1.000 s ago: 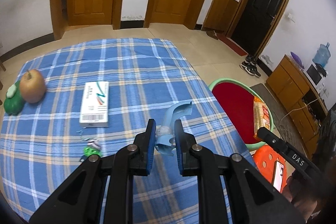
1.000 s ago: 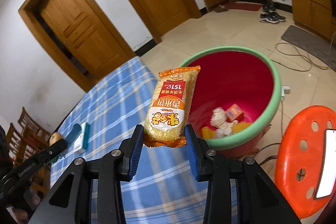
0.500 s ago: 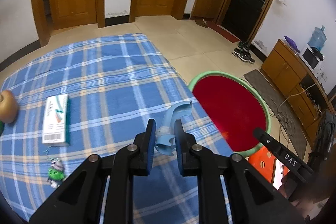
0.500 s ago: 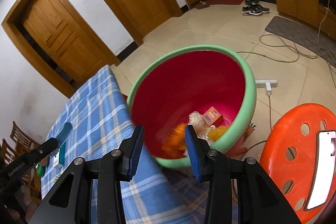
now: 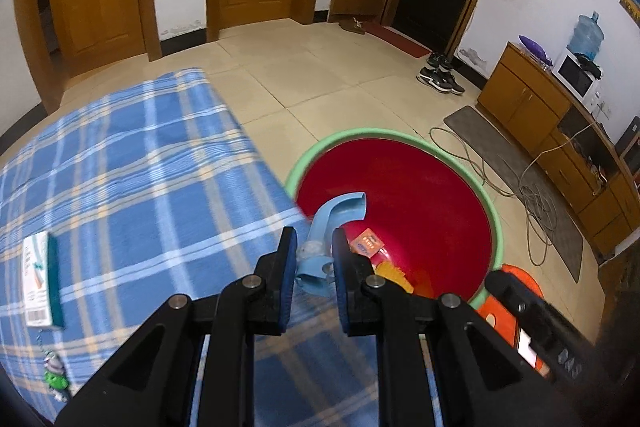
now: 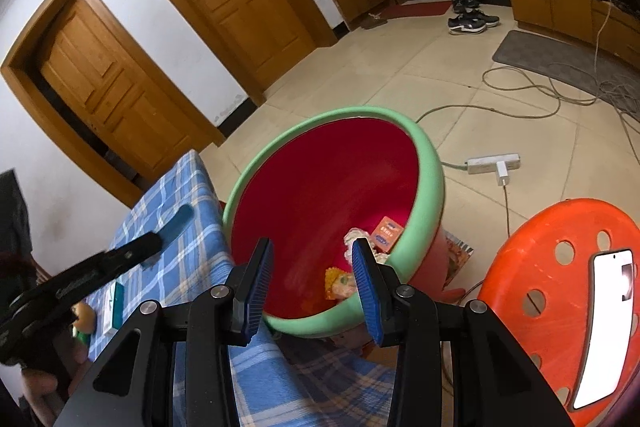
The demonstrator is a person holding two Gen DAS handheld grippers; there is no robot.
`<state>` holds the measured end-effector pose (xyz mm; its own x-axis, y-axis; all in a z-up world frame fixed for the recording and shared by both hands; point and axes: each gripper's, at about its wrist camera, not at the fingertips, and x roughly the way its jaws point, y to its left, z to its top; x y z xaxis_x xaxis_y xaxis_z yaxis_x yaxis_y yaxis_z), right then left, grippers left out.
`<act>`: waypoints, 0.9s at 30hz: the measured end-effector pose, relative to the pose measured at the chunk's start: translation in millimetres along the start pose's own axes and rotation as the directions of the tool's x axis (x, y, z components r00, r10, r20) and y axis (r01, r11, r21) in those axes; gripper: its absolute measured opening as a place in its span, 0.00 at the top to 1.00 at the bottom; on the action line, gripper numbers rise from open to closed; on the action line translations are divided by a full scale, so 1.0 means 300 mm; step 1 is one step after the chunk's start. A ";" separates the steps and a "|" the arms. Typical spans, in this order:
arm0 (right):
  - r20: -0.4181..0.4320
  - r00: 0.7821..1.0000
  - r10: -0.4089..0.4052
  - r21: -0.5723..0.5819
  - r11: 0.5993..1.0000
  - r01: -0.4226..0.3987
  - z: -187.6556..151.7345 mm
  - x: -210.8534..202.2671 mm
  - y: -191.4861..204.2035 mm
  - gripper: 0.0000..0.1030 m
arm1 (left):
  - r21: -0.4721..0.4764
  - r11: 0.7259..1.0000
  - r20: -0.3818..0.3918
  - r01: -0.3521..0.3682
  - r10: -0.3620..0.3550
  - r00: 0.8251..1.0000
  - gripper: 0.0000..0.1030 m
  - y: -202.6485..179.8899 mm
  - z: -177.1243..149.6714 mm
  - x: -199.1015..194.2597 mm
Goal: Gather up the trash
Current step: 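Open both grippers to drop hook and snack bag into the bucket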
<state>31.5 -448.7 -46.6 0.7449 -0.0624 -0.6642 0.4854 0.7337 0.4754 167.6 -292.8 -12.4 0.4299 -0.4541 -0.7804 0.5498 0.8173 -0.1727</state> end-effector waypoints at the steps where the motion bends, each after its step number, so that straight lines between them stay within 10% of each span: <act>1: -0.003 1.000 0.002 0.003 1.000 -0.001 -0.001 0.001 -0.006 0.59 | 0.005 1.000 -0.002 0.006 -0.006 1.000 0.84 -0.013 0.007 0.015; 10: -0.009 1.000 -0.001 0.024 1.000 0.002 0.001 0.014 -0.026 0.59 | 0.073 0.997 -0.034 0.037 -0.035 0.999 0.84 -0.094 0.038 0.117; 27: -0.009 1.000 0.014 0.002 1.000 -0.014 -0.001 -0.017 0.010 0.50 | 0.012 0.999 0.009 -0.038 0.038 0.999 0.52 -0.014 0.029 -0.011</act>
<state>28.8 -446.0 -42.0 0.7475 -0.0458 -0.6627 0.4755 0.7335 0.4857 170.1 -297.8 -3.9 0.4570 -0.4263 -0.7807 0.5416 0.8296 -0.1360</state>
